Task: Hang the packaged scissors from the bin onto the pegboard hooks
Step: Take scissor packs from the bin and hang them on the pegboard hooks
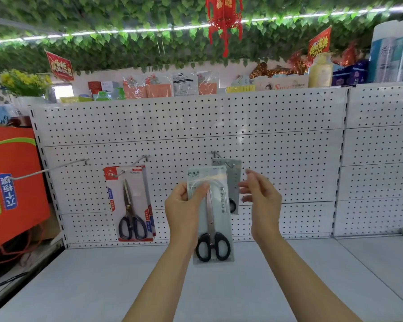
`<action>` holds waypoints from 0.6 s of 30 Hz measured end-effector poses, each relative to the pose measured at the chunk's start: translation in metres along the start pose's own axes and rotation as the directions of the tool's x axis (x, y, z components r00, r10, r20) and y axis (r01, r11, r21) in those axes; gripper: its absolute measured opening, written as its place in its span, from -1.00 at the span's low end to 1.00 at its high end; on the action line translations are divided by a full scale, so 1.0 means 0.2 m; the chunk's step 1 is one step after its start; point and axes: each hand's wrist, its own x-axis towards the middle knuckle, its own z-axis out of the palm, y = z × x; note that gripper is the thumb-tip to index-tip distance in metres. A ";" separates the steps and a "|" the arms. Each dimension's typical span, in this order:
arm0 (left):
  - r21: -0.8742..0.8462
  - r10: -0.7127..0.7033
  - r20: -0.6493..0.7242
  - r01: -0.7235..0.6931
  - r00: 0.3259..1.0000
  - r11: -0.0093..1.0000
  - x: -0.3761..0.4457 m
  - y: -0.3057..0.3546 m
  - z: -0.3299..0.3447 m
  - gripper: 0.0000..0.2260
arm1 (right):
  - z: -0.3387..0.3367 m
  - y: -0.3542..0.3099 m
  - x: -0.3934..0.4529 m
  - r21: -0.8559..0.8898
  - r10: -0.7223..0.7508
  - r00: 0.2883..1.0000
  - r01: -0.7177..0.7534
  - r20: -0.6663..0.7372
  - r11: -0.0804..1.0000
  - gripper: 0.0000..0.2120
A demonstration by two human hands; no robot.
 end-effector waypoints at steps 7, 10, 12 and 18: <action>-0.014 -0.008 0.028 0.008 1.000 1.000 -0.10 0.06 0.08 -0.92 | -0.01 -0.19 -0.08 0.029 0.143 0.922 -0.164 0.361 0.986 -0.82; 0.026 0.000 0.077 -0.002 0.997 1.000 -0.13 0.08 0.08 -0.89 | -0.03 -0.21 -0.08 0.026 0.187 0.935 -0.204 0.302 0.979 -0.85; 0.070 0.028 0.097 -0.035 0.995 0.997 -0.14 0.10 0.08 -0.83 | -0.04 -0.21 -0.09 0.026 0.202 0.941 -0.217 0.270 0.976 -0.85; 0.232 0.209 0.256 -0.269 0.944 0.935 -0.06 0.24 0.06 -0.79 | -0.03 -0.23 -0.11 0.015 0.173 0.949 -0.183 0.265 0.983 -0.89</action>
